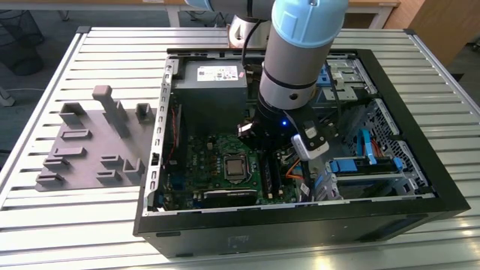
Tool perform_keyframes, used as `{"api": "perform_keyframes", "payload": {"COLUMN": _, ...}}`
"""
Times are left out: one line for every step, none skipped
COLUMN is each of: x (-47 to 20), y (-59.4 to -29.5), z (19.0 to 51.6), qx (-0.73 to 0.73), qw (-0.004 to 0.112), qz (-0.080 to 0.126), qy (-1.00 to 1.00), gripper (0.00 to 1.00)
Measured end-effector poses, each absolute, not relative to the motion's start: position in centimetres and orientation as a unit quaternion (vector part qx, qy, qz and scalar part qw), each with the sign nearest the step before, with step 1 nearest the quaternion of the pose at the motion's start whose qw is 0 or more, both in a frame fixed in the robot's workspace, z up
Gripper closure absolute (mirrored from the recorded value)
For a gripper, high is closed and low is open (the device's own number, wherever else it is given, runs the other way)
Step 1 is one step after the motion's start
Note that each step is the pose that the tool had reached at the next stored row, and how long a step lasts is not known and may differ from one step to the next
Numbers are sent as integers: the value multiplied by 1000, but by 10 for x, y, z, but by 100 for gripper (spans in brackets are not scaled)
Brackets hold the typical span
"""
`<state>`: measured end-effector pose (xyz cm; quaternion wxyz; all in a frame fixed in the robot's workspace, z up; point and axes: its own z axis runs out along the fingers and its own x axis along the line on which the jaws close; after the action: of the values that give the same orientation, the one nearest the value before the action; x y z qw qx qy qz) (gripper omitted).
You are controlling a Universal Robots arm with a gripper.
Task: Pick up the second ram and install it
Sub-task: 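Insert the second ram into the second slot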
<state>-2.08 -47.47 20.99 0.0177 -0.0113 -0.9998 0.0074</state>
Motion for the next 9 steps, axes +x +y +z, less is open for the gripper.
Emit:
{"api": "perform_keyframes", "payload": {"x": -21, "y": -475, "z": 210, "qx": -11, "qw": 18, "qz": 7, "qy": -1000, "gripper": 86}}
{"api": "perform_keyframes", "payload": {"x": -21, "y": -475, "z": 210, "qx": -11, "qw": 18, "qz": 7, "qy": -1000, "gripper": 86}}
{"api": "perform_keyframes", "payload": {"x": -21, "y": -475, "z": 210, "qx": -11, "qw": 18, "qz": 7, "qy": -1000, "gripper": 86}}
{"api": "perform_keyframes", "payload": {"x": -21, "y": -475, "z": 210, "qx": -11, "qw": 18, "qz": 7, "qy": -1000, "gripper": 86}}
{"api": "perform_keyframes", "payload": {"x": -21, "y": -475, "z": 210, "qx": -11, "qw": 18, "qz": 7, "qy": -1000, "gripper": 86}}
{"api": "perform_keyframes", "payload": {"x": -21, "y": -475, "z": 211, "qx": -12, "qw": 18, "qz": 7, "qy": -1000, "gripper": 86}}
{"api": "perform_keyframes", "payload": {"x": -21, "y": -475, "z": 212, "qx": -12, "qw": 18, "qz": 7, "qy": -1000, "gripper": 86}}
{"api": "perform_keyframes", "payload": {"x": -21, "y": -475, "z": 213, "qx": -12, "qw": 18, "qz": 7, "qy": -1000, "gripper": 86}}
{"api": "perform_keyframes", "payload": {"x": -21, "y": -475, "z": 213, "qx": -12, "qw": 18, "qz": 7, "qy": -1000, "gripper": 86}}
